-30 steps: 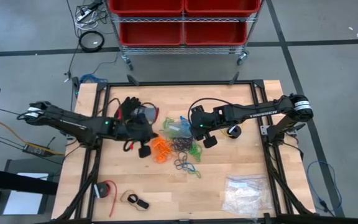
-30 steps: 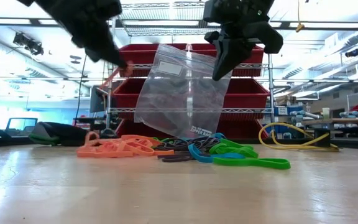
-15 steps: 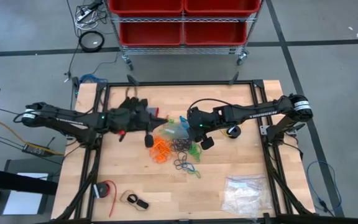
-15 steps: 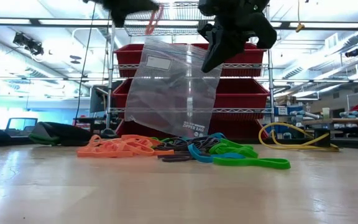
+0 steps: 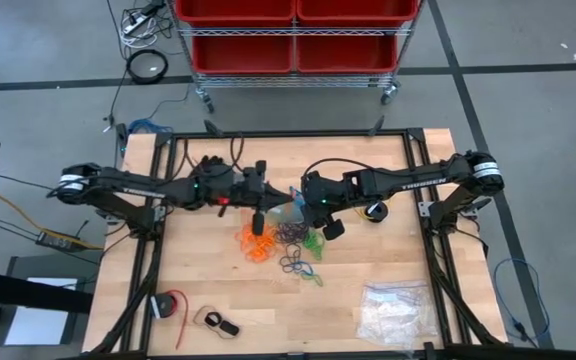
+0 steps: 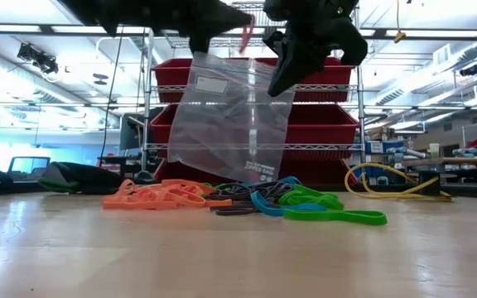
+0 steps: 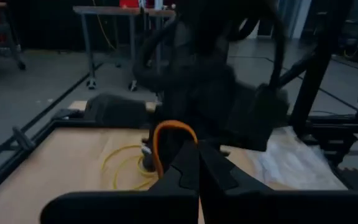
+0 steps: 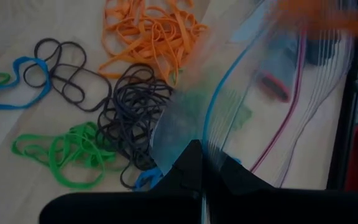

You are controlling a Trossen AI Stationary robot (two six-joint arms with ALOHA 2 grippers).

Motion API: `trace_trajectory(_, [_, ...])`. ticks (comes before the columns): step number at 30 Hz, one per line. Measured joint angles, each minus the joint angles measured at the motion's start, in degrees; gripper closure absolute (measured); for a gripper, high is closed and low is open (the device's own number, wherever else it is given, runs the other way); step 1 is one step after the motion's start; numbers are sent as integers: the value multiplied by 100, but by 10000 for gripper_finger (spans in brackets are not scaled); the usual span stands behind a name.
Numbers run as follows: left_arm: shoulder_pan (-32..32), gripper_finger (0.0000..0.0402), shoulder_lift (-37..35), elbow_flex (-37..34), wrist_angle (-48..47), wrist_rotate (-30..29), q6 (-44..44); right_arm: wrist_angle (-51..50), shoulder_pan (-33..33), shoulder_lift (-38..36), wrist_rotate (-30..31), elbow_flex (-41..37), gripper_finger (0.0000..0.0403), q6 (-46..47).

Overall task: Sort rubber bands
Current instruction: Put the orange rubber band into the transparent zip bag

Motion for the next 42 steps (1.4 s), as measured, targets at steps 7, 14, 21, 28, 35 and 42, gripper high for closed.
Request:
trace_trajectory(7, [12,401,95,2,-432,47,-9,-3,0,0,4,-2,403,-2])
trace_trajectory(14, [12,401,95,2,-1100,-197,4,29,0,0,7,-1,403,-4])
trace_trajectory(21, [14,401,95,2,-616,-540,88,36,0,0,11,0,403,0])
trace_trajectory(28, [14,400,95,476,-814,-535,514,36,0,0,11,-1,403,35])
trace_trajectory(35, [14,400,94,654,-1271,-535,640,47,0,0,10,-1,403,35])
trace_trajectory(42, [10,400,97,649,-1646,-538,575,59,0,0,9,-2,403,39])
